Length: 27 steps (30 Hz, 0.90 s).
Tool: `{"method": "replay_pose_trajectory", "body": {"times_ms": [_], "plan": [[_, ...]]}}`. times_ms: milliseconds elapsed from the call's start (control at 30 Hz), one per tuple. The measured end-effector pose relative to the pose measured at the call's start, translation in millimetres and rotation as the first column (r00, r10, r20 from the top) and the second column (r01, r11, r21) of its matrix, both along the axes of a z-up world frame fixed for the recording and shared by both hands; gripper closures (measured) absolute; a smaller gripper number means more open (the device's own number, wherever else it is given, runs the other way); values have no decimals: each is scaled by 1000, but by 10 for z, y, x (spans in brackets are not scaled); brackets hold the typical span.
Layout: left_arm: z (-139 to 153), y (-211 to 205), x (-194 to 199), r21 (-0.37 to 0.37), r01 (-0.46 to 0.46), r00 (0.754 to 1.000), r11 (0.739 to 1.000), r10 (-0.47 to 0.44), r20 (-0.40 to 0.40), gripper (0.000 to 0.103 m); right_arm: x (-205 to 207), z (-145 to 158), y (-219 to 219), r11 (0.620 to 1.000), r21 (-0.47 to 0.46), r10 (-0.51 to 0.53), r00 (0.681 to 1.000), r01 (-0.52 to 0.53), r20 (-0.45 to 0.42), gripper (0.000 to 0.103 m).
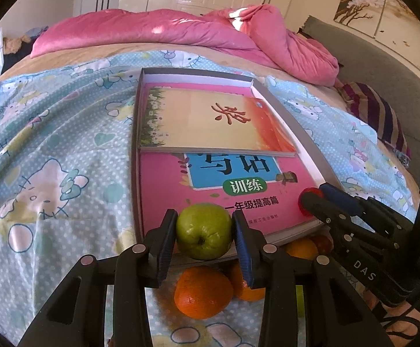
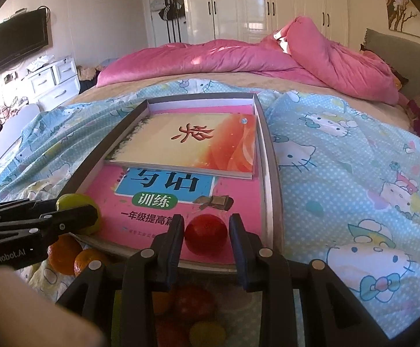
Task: Organize fruits
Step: 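Lower the apple with the left gripper into the box while the right gripper releases the tomato there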
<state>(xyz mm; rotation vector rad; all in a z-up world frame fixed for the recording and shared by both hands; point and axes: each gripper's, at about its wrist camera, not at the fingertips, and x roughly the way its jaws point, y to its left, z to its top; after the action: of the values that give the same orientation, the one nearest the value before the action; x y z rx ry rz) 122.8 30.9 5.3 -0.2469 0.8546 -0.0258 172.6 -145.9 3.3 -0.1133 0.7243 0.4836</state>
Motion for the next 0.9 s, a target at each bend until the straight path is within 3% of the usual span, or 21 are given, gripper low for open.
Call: {"method": "replay_pose_trajectory", "body": {"times_ms": [67, 200, 533, 800, 900], "plan": [[4, 6, -13, 1, -2, 1000, 1000, 2, 3, 63, -26, 1, -11, 1000, 14, 5, 1000, -5, 10, 67], [12, 38, -45, -1, -11, 1000, 1000, 11, 7, 63, -93, 34, -39, 1000, 30, -3, 999, 1, 38, 47], [67, 132, -123, -24, -24, 999, 999, 25, 32, 55, -236, 98, -193, 994, 106, -34, 997, 27, 63, 40], [125, 166, -191, -31, -28, 998, 999, 30, 59, 53, -355, 168, -196, 993, 118, -21, 994, 8, 109, 35], [163, 171, -240, -11, -41, 997, 999, 41, 72, 47, -403, 206, -185, 993, 114, -13, 991, -2, 133, 35]]}}
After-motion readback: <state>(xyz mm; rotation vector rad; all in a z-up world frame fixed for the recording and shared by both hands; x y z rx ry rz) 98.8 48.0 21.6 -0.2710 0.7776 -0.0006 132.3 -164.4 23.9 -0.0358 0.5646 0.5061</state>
